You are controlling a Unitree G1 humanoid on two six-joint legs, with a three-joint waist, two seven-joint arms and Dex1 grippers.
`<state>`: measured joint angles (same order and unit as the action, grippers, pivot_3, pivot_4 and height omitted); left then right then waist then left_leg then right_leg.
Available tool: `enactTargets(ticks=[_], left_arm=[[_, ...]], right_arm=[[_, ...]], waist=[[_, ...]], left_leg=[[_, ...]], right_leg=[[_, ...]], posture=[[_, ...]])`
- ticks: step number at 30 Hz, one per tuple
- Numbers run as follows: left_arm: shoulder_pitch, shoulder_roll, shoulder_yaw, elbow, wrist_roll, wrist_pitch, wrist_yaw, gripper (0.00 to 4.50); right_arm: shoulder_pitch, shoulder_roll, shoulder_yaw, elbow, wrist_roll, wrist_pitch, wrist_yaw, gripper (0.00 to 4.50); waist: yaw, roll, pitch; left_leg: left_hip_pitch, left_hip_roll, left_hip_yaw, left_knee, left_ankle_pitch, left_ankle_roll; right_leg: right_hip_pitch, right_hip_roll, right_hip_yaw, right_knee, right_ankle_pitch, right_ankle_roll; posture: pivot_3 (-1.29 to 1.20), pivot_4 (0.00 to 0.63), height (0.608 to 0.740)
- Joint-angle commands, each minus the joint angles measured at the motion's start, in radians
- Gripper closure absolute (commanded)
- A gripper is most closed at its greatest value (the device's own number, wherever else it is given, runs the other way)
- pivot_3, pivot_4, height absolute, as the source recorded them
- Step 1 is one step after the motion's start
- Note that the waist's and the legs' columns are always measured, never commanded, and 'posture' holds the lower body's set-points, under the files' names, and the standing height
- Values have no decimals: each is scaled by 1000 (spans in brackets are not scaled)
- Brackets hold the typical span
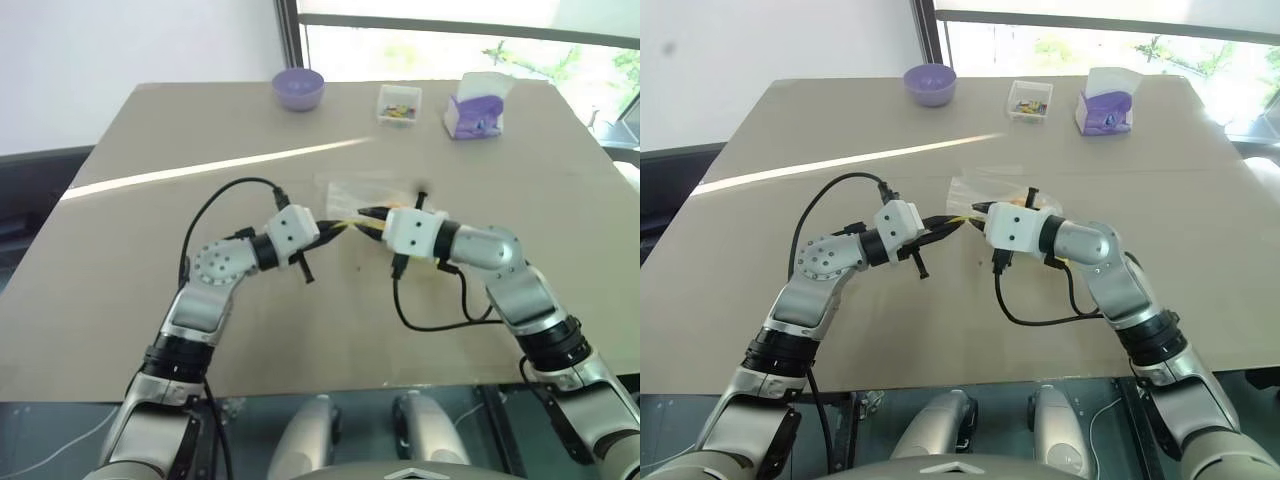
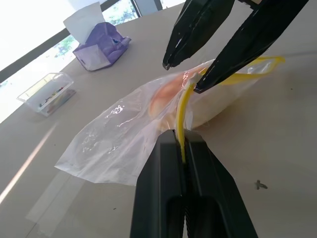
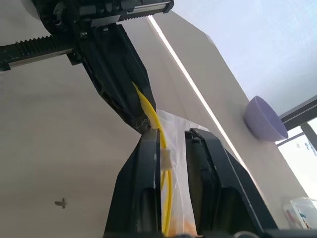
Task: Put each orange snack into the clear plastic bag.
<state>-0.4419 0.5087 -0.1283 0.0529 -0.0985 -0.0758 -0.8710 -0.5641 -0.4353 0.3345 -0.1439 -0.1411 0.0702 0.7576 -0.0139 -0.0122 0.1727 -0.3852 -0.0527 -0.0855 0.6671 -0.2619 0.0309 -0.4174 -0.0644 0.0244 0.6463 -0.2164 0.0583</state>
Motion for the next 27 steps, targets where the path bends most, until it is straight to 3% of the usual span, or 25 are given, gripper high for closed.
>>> enactTargets(ticks=[1, 18, 27], left_arm=[[-15, 8, 5, -13, 6, -7, 4, 4500], [-8, 10, 5, -39, 0, -1, 2, 4500], [-5, 10, 5, -49, -7, -2, -4, 4500]], right_arm=[[6, -15, -27, -49, 8, 1, 0, 3632], [15, -34, -21, -5, 5, -38, -1, 3632], [-47, 7, -12, 117, -6, -84, -10, 3632]], waist=[[0, 0, 0], [0, 0, 0], [0, 0, 0]], left_leg=[[0, 0, 0, 0, 0, 0], [0, 0, 0, 0, 0, 0], [0, 0, 0, 0, 0, 0]], right_leg=[[0, 0, 0, 0, 0, 0], [0, 0, 0, 0, 0, 0], [0, 0, 0, -1, 0, 0]], posture=[[0, 150, 740], [0, 150, 740], [0, 150, 740]])
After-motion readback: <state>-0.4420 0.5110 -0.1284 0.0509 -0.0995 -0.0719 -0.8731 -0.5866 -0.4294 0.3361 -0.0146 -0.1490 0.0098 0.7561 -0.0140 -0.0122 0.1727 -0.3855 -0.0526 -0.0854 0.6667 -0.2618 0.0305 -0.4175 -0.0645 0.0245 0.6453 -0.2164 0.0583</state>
